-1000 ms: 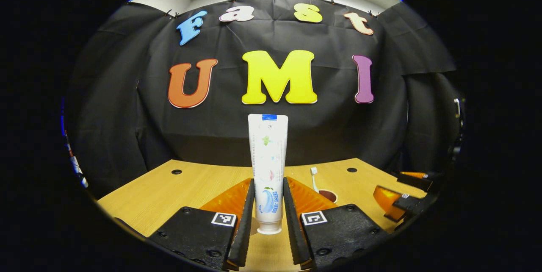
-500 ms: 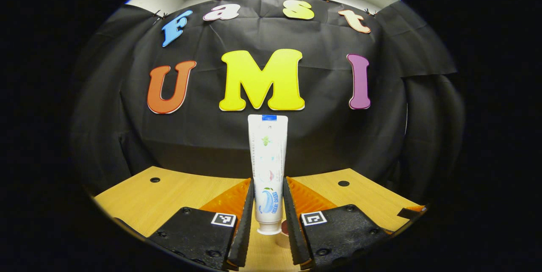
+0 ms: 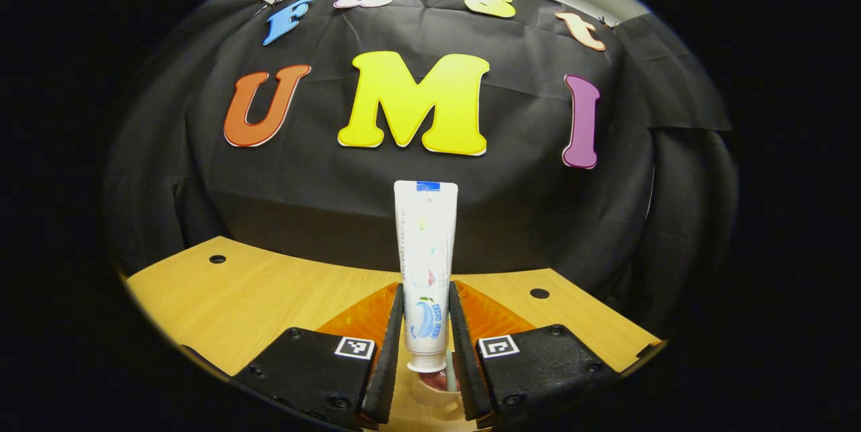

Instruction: Put the toothbrush and toothpaste on the desktop into the cup, then pick up the cup and place it on the coaster on the desktop.

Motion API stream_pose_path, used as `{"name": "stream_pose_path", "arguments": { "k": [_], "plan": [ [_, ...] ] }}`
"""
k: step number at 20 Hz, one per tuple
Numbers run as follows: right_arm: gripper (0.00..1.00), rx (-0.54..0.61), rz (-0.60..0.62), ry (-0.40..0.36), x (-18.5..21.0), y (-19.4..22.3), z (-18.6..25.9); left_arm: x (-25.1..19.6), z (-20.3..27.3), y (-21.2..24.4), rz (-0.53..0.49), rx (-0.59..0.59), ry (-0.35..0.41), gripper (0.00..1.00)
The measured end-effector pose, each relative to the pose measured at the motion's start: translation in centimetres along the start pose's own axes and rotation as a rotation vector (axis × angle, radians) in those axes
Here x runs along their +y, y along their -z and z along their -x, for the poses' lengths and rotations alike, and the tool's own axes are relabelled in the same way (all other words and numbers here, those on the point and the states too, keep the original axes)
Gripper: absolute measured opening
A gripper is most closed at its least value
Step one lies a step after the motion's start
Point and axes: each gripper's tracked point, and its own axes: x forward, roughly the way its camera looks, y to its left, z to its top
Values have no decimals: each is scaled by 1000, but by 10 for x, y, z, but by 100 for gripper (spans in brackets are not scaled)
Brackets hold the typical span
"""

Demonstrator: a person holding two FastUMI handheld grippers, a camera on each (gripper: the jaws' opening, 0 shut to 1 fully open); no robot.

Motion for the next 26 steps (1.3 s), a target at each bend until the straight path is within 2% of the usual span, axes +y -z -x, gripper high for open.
{"name": "stream_pose_path", "arguments": {
  "k": [4, 7, 10, 14, 16, 22, 26],
  "plan": [
    [95, 13, -39, 8, -6, 4, 1, -7, -9, 14, -39, 37, -2, 42],
    [95, 19, -66, 12, -9, 5, 0, -17, -13, 30, -6, 82, 22, 42],
    [95, 20, -67, 4, -6, 5, 1, -24, -11, 40, -18, 117, 36, 43],
    [95, 32, -51, 0, -4, 12, 0, -24, -3, 19, -82, 33, 19, 44],
    [95, 44, -52, -2, -2, 15, 0, -27, 2, 14, -94, 8, 32, 44],
    [94, 76, -86, -26, 10, 13, 4, -26, 37, 5, -111, 6, 47, 44],
    [94, 75, -46, -17, 18, 6, 10, -15, 68, 5, -120, 21, 60, 46]
  ]
}}
